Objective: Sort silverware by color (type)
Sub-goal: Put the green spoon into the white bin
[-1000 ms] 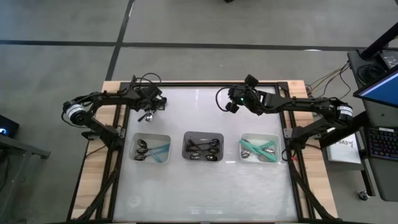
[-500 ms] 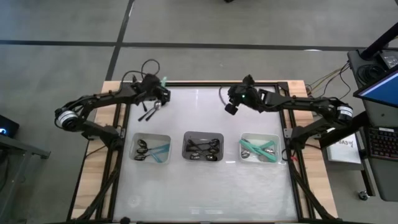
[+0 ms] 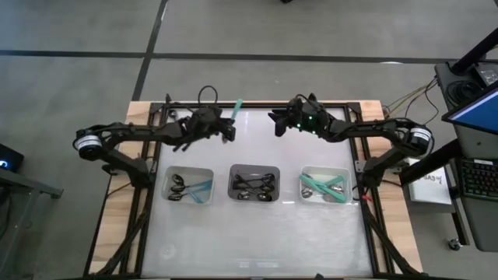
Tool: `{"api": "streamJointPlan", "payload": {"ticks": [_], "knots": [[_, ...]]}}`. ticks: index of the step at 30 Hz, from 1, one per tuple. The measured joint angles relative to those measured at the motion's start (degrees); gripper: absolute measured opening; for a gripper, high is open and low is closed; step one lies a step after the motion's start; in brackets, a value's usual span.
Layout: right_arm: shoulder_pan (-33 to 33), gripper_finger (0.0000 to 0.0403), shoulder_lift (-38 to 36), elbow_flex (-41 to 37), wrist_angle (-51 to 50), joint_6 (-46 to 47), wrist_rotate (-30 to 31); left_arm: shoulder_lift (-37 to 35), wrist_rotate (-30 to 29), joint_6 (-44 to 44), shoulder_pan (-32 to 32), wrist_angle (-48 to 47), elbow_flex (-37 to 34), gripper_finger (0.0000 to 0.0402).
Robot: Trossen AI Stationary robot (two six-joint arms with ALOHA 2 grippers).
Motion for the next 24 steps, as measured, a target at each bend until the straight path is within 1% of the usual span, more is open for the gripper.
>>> {"api": "streamJointPlan", "payload": {"ticks": [4,9,18,24], "knots": [[0.1,0.013,2.7,1.7,3.0,6.9,-1.5,1.5,-4.9,0.1,-1.4,0.2,1.2,0.0021],[0.9,0.013,6.4,3.8,7.6,14.1,-3.7,4.3,-5.7,-0.6,-1.9,0.1,3.3,0.0021],[2.2,0.013,13.1,10.0,8.4,15.0,-4.6,10.4,-5.5,1.5,-3.7,0.2,9.2,0.0021],[2.4,0.013,15.5,12.4,8.1,14.9,-4.6,12.4,-5.5,1.6,-4.5,-0.3,10.4,0.0021]]}}
